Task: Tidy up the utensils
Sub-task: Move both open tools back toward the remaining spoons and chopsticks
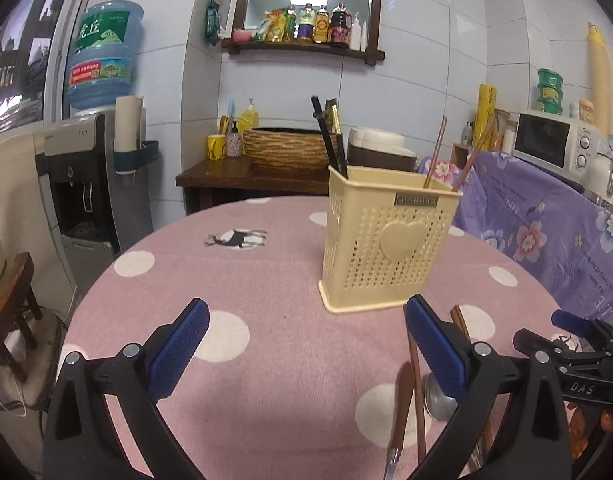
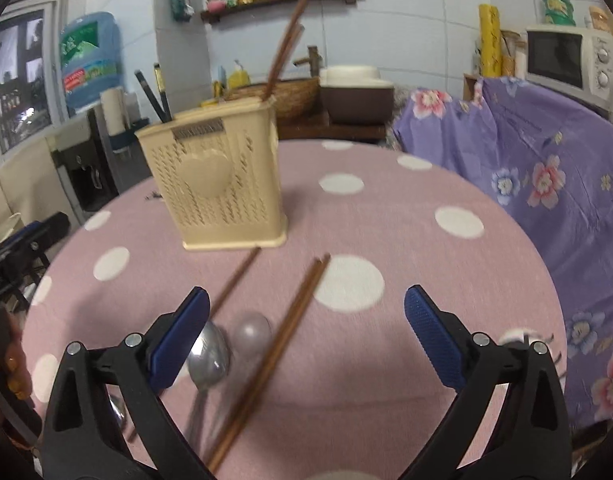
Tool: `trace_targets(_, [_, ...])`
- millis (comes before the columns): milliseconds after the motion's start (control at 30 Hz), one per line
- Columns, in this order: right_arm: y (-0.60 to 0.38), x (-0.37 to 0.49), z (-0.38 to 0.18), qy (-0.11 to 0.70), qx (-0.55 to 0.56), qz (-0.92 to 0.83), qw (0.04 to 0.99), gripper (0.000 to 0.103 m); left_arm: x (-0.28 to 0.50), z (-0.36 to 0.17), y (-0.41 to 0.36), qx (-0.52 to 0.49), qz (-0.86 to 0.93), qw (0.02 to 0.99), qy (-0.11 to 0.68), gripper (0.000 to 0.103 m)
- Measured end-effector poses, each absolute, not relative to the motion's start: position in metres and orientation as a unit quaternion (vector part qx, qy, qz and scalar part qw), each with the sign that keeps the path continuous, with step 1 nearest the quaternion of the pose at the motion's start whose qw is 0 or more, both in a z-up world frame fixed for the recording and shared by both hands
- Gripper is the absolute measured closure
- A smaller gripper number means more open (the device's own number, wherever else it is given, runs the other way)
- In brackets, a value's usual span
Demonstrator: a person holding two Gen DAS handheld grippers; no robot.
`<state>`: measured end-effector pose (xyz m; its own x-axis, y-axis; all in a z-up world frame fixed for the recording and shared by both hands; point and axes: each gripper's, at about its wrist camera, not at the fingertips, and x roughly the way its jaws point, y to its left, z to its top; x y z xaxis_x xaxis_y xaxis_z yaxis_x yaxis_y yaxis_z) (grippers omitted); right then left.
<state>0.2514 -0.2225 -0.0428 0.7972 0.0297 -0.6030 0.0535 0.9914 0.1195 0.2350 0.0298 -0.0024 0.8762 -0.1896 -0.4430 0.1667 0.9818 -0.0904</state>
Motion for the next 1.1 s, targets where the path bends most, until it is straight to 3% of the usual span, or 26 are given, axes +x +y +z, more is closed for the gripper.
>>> trace_targets(167, [-0.224,0.253,-0.063,0.369,0.083,-0.008,0.926,0.012,0.242,-0.015,0.025,-0.016,-0.101,0.956,0.276,0.005])
trace_targets(433, [-0.213,0.267,-0.083,0.423,0.072,-0.023,0.903,0.038,0.247,-0.029,0.017,-0.01,-0.115,0.943,0.312,0.006])
trace_targets(667, [-0.2,0.271,-0.085,0.433,0.052,-0.021,0.9,0.044,0.247,-0.032,0.016,-0.008,-0.115,0.94,0.32,0.006])
trace_targets(933, [-0.218,0.27,-0.081,0.449,0.071,-0.02,0.89,0.062,0.247,-0.037,0.011,0.002,-0.124,0.936,0.33,0.006])
trace_targets(1100, [-0.231,0.271,-0.076,0.441,0.104,-0.018,0.891,0.062,0.252,-0.044,0.002,0.009,-0.144,0.922,0.36,0.023])
